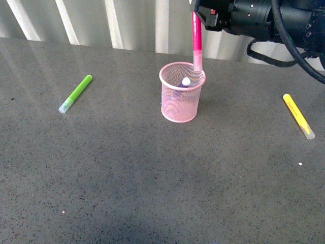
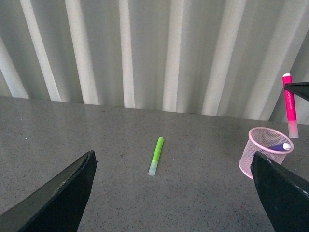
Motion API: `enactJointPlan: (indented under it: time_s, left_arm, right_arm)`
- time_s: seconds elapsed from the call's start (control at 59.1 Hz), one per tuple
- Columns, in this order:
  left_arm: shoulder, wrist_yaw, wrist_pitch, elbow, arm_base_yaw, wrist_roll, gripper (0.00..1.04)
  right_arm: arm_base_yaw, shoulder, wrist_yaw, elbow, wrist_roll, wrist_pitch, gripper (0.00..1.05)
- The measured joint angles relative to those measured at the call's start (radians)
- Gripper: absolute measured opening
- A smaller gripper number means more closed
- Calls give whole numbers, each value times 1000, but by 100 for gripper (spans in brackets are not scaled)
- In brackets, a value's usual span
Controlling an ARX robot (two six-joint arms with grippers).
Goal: Insert purple and pink pens into pink cup
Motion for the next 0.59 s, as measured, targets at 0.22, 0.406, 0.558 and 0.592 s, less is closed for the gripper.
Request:
enactJointPlan:
  time_s: [0.22,0.406,0.558,0.592]
  left_arm:
    - [0,0,0,0,0,0,98]
    - [0,0,0,0,0,0,98]
    - [0,0,0,0,0,0,98]
    - [0,0,0,0,0,0,98]
  right_arm:
    - [1,58,0,1,6,63,11]
    - [7,106,3,31,14,95,11]
    - [19,118,8,62,24,102,11]
    - [21,119,7,66,24,102,11]
